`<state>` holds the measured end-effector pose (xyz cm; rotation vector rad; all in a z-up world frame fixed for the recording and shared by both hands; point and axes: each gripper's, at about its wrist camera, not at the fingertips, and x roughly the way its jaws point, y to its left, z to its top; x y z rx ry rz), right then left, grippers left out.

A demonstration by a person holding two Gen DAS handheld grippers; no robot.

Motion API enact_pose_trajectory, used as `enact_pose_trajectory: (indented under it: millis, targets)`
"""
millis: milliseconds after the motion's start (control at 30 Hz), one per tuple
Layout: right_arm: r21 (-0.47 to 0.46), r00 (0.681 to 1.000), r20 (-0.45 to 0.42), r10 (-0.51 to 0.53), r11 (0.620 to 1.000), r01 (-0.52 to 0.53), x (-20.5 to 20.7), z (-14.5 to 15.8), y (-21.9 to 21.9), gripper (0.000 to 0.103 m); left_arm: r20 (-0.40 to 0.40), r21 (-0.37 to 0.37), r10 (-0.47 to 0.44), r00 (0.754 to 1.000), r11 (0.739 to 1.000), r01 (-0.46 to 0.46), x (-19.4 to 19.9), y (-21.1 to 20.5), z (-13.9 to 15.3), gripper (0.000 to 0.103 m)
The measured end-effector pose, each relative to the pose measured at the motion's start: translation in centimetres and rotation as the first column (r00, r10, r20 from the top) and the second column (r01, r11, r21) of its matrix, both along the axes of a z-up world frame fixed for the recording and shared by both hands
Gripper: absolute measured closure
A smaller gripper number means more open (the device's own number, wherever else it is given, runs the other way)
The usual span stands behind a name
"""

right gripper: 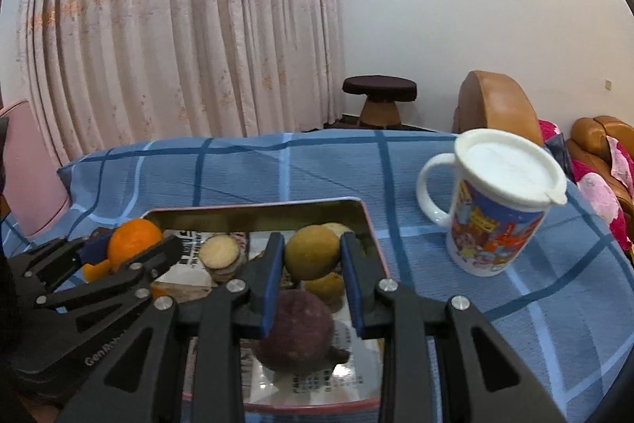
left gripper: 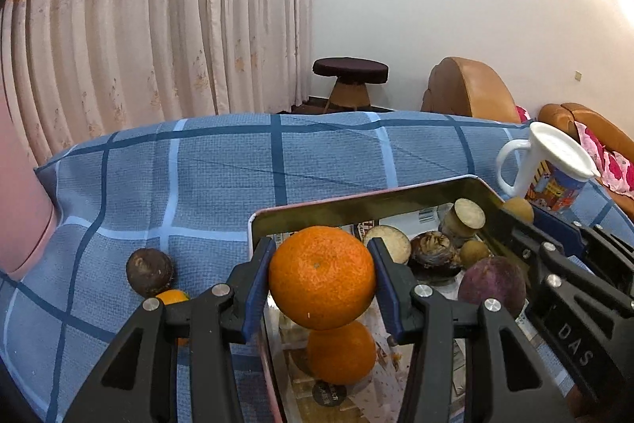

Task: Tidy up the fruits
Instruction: 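Open the right tool to drop the yellow-green fruit while the left tool releases the orange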

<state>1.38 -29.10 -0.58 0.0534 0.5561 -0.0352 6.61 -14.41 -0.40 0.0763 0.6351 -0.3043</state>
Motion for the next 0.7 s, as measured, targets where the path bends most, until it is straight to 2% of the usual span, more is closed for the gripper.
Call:
enact_pose_trajectory:
  millis: [233, 567, 633, 700]
  targets:
    - [0.030, 0.998, -0.048, 0.047, 0.999, -0.046, 0.8, -0.5, 0.4, 0.071, -0.016, 0.011, 0.004, 1.000, 1.000, -0.004, 0.3, -0.3, -0.3, 0.053]
    - [0.038, 0.996, -0.057, 0.073, 0.997, -0.071, 1.0, -0.6, 0.8, 0.069, -0.031, 0.018, 0.002, 1.000, 1.000, -0.002, 0.6, -0.6, -0.6, 0.053]
    - [0.043, 0.996, -0.051, 0.068, 0.997, -0.066, 0.9, -0.6, 0.7, 0.067, -0.035, 0.017, 0.004, 0.999, 1.000, -0.004, 0.6, -0.5, -0.6, 0.053]
    - [0.057, 0.998, -0.039, 0.058, 0.997, -0.056, 0.7, -0.5, 0.4, 0.061, -0.037, 0.007, 0.001, 0.999, 1.000, -0.001, 0.6, -0.4, -0.6, 0.053]
